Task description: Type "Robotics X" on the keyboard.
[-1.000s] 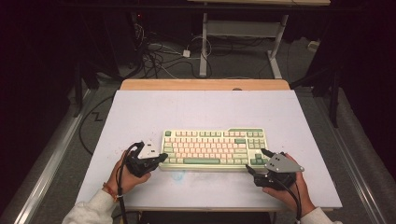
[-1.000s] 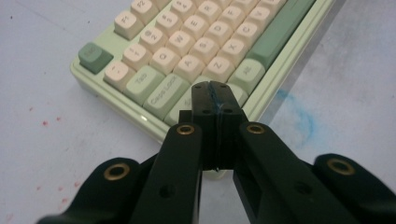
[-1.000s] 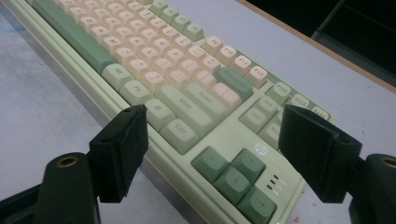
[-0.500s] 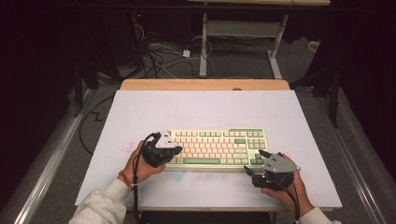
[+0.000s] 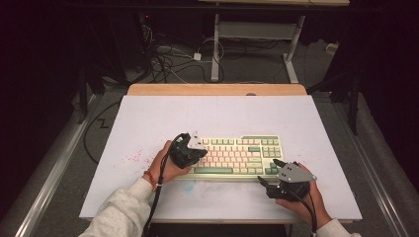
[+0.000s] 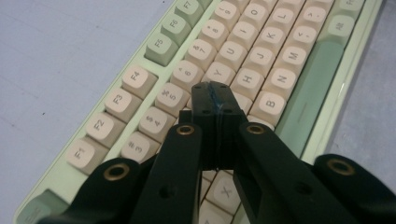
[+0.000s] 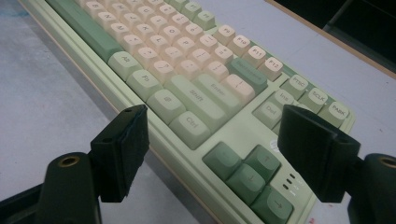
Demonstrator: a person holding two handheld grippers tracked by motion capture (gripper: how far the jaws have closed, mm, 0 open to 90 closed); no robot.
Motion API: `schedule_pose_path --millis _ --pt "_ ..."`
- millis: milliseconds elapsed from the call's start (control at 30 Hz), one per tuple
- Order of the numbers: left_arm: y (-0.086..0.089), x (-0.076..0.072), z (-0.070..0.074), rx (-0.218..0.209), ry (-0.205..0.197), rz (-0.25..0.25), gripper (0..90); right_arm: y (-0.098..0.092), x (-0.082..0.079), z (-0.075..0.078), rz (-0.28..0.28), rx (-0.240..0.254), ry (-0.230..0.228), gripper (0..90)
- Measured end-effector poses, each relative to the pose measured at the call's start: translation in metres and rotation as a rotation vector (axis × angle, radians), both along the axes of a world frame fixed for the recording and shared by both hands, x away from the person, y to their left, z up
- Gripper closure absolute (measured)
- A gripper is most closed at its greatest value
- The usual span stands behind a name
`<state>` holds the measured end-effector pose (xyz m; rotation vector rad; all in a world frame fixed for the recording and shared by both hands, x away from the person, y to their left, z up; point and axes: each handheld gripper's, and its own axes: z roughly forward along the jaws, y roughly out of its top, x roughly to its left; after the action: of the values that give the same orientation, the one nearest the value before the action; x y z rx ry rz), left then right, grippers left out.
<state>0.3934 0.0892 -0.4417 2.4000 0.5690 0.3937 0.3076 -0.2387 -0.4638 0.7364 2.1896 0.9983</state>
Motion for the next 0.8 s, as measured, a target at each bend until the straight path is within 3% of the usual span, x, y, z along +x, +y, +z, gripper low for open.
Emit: schedule_pose_path --millis 233,600,800 --pt "-0.012 0.011 -0.002 0.001 0.007 -0.003 87.5 0.0 0.0 -0.001 0.002 -0.005 0.004 24.9" --pt "-0.021 0.016 -0.008 0.045 0.018 -0.007 87.4 0.0 0.0 -0.002 0.009 -0.008 0.011 25.0" --pt "-0.022 0.014 -0.007 0.052 -0.005 -0.013 86.6 0.001 0.0 -0.002 0.007 -0.012 0.008 25.0"
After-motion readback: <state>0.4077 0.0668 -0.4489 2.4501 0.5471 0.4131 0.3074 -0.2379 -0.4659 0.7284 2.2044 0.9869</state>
